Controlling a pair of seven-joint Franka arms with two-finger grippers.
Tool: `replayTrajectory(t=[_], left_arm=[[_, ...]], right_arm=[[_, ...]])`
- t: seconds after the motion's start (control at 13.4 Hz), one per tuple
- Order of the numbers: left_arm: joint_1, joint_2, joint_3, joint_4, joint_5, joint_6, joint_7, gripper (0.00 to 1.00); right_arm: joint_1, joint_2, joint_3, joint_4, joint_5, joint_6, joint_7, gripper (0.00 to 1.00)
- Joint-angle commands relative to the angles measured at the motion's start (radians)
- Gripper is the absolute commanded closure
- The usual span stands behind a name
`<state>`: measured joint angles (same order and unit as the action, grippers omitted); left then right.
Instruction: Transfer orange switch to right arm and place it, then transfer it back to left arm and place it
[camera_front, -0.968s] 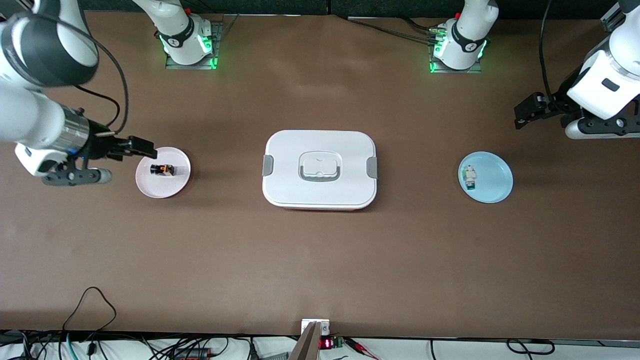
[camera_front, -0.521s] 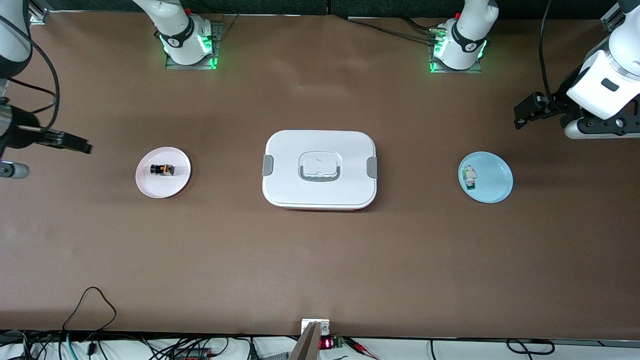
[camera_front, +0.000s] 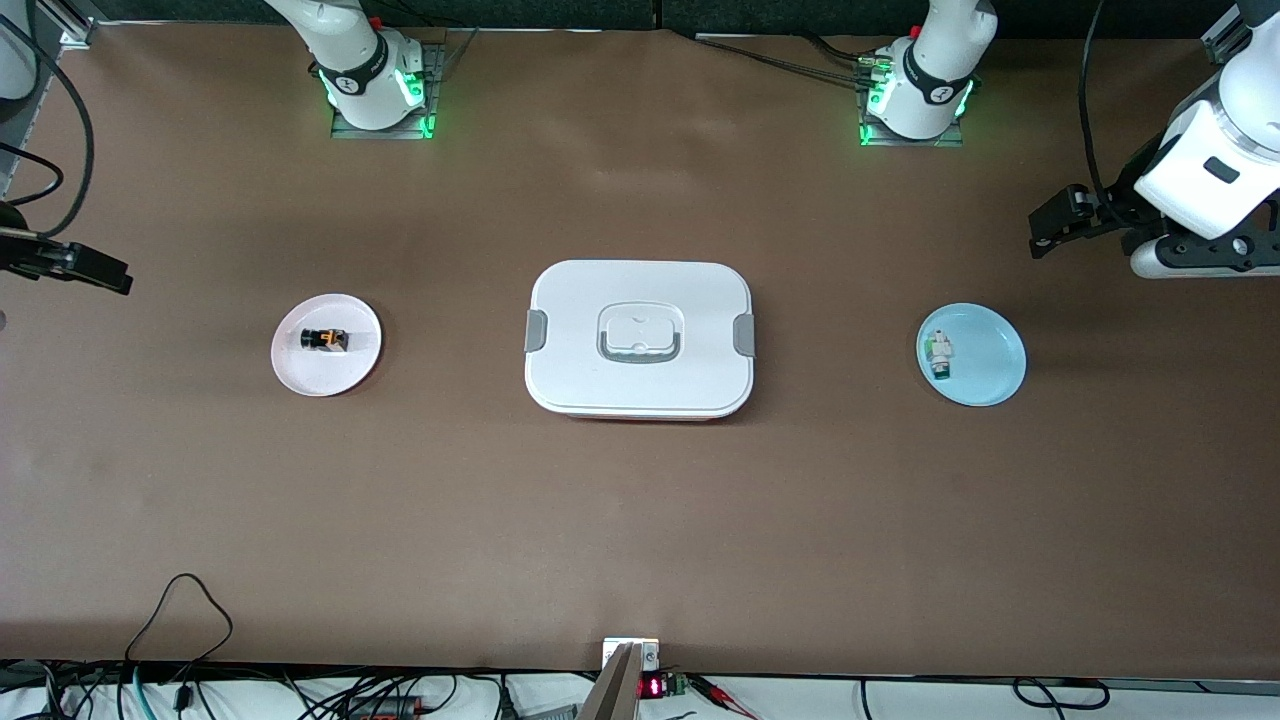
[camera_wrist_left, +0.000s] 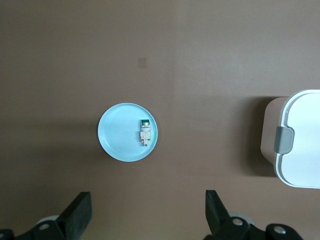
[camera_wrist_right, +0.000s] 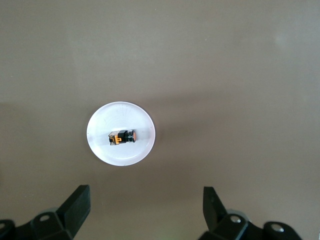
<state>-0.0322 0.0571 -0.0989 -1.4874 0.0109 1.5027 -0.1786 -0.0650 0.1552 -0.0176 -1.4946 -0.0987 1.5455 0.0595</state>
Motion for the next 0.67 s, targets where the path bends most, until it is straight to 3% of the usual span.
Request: replayTrajectory(t=[0.0,0.15,0.6], left_arm=[[0.002,0.003,0.001,0.010,0.015,-0.001,0.022,0.00],[0.003,0.003,0.001,0.010,0.015,-0.001,0.022,0.00],[0.003,0.003,0.001,0.010,0.015,-0.001,0.022,0.00]], right_arm=[[-0.006,-0.081,-0.004,-0.138,0.022,0.068,-0.021,0.00],[-0.001,-0.111,-0.004,-0.208,0.024,0.134,-0.036,0.00],[0.057,-0.072,0.018,-0.200,0.027,0.193,-0.086,0.00]])
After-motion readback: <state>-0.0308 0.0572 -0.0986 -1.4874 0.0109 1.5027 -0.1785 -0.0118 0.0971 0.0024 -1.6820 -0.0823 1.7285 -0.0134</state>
